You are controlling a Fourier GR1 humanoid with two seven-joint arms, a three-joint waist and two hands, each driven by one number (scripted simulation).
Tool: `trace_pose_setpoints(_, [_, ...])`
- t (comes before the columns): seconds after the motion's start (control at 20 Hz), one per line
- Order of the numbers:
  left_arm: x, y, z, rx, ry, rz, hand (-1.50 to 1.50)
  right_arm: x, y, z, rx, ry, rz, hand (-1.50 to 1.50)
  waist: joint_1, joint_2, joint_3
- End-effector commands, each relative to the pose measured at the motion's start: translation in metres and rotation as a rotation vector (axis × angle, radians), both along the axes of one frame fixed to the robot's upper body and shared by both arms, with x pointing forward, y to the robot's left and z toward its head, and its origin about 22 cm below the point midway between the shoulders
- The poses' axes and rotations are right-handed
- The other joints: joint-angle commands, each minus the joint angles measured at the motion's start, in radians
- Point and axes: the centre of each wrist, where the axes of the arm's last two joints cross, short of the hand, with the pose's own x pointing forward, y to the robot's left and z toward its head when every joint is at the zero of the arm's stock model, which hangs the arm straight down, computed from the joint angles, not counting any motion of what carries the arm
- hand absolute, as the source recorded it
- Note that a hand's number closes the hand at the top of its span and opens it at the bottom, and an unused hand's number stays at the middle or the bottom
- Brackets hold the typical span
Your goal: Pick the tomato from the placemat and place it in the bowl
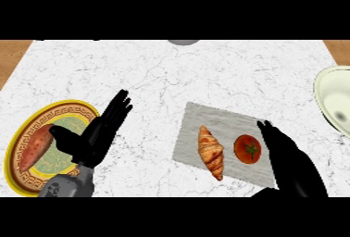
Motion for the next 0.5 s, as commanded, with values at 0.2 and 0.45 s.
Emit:
trace_pose_setpoints(0.2, [0.001, -0.005, 0.024, -0.001, 0.009, 0.011, 0.0, 0.016, 0.015, -0.035, -0.035, -0.003, 0.003, -1.5, 0.002, -0.001, 0.0])
trace_pose_setpoints(0.45, [0.006, -0.003, -0.008, -0.002, 0.015, 0.002, 0.0, 0.006, 0.012, -0.035, -0.035, -0.011, 0.006, -1.5, -0.003, 0.0, 0.0])
